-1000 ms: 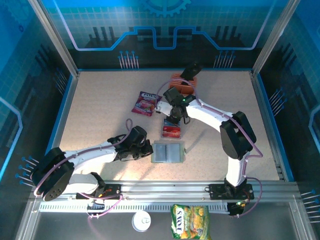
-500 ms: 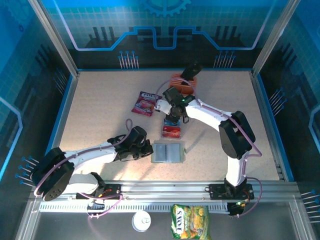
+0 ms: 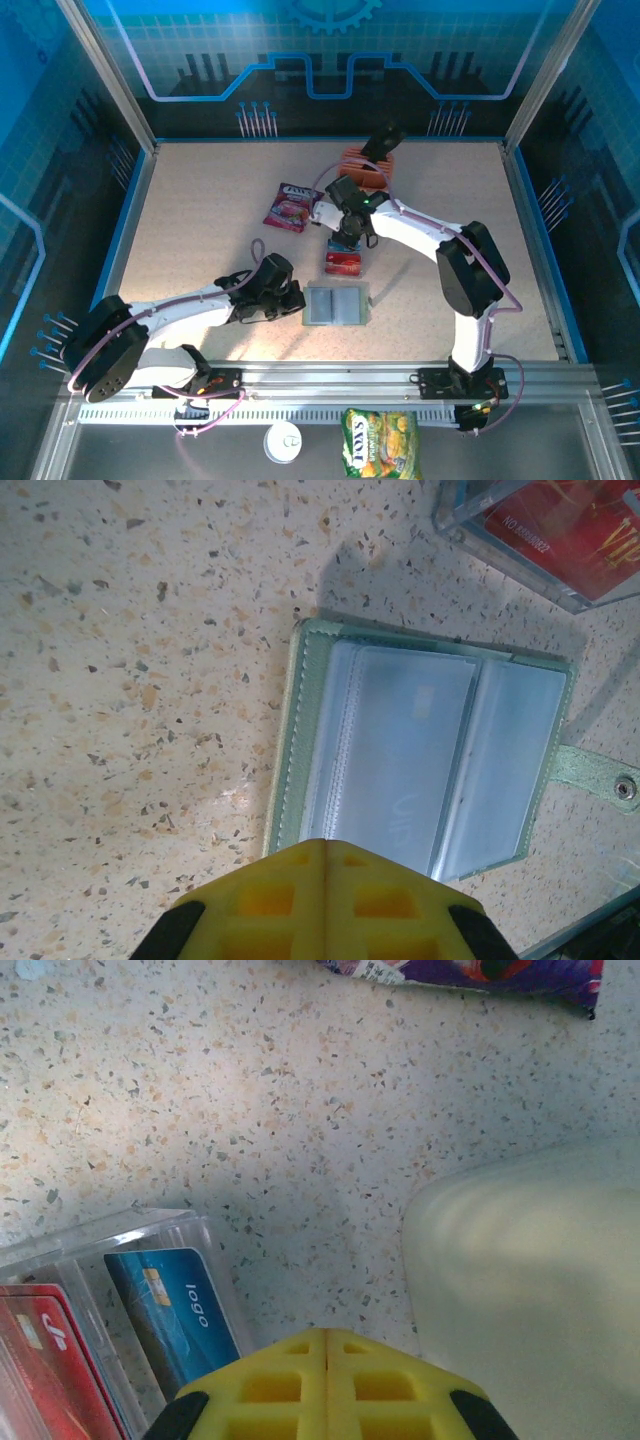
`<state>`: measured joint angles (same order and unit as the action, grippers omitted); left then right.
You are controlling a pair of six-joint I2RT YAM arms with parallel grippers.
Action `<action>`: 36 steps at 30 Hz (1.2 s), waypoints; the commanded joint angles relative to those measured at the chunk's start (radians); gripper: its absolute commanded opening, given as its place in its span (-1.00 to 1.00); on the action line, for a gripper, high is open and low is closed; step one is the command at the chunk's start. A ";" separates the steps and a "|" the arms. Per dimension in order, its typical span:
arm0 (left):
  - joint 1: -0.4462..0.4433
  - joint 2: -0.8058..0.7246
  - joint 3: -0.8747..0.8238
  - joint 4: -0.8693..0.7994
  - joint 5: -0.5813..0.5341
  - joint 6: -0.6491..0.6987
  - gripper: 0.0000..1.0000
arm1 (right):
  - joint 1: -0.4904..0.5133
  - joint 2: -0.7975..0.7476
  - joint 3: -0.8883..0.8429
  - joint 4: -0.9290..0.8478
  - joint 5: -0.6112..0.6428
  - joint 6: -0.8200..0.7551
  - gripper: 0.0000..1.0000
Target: Take the credit cards out of the card holder
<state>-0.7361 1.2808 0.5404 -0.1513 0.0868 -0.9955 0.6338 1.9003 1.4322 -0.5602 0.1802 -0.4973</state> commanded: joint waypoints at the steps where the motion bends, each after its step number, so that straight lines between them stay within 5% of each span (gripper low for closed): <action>1: 0.006 -0.007 -0.003 0.001 0.013 -0.005 -1.00 | 0.004 -0.086 -0.001 -0.011 -0.008 0.014 -1.00; 10: 0.004 0.009 -0.008 0.008 0.014 -0.003 -1.00 | 0.047 -0.266 -0.120 -0.045 -0.169 0.254 -0.99; 21: 0.004 0.064 -0.001 0.025 0.042 0.011 -1.00 | 0.104 -0.483 -0.517 0.204 -0.416 0.935 -0.89; 30: 0.004 0.086 -0.019 0.038 0.054 0.005 -1.00 | 0.154 -0.397 -0.638 0.315 -0.568 1.286 -0.87; 36: 0.003 0.109 -0.035 0.050 0.063 0.005 -1.00 | 0.185 -0.323 -0.621 0.358 -0.591 1.339 -0.59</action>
<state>-0.7361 1.3720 0.5255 -0.1097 0.1280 -0.9947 0.7940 1.5532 0.8040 -0.2478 -0.3767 0.7654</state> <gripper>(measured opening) 0.041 0.197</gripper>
